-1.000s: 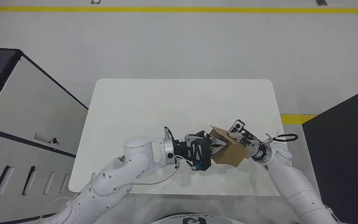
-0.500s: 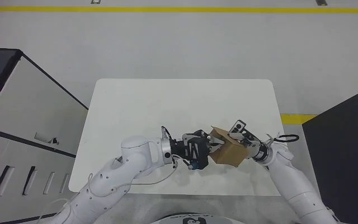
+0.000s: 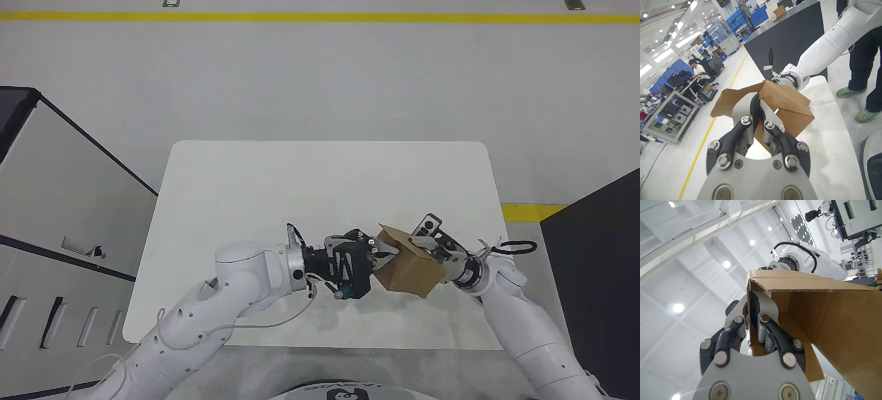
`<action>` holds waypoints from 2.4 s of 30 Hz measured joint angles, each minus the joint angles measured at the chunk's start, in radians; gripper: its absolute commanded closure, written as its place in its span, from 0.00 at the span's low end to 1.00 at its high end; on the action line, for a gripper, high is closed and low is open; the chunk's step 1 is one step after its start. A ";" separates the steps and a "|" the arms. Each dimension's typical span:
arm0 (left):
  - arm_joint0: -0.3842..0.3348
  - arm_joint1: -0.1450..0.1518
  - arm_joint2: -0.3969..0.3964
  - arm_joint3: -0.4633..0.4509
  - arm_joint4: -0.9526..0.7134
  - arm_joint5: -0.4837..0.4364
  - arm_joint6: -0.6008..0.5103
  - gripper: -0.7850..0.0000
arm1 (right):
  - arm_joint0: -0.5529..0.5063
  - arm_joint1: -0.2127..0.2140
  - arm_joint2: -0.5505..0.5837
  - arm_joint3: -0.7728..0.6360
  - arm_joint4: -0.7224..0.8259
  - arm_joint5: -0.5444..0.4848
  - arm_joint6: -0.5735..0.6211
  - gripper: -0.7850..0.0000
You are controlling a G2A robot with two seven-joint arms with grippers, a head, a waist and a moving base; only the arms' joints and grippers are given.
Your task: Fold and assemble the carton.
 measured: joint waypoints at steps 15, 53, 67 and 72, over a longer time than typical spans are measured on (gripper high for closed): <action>0.037 0.014 -0.057 -0.039 0.005 -0.004 -0.007 1.00 | -0.012 0.004 0.032 -0.005 -0.012 -0.021 -0.004 1.00; 0.009 0.014 -0.031 -0.066 0.005 -0.038 -0.077 1.00 | -0.060 0.021 0.121 -0.036 -0.066 -0.129 -0.040 1.00; -0.006 0.012 0.007 -0.050 0.016 -0.067 -0.065 1.00 | -0.044 0.017 0.100 -0.030 -0.098 -0.143 -0.010 1.00; -0.005 0.013 0.009 -0.033 0.014 -0.072 -0.063 1.00 | -0.041 0.016 0.099 -0.035 -0.112 -0.161 -0.003 1.00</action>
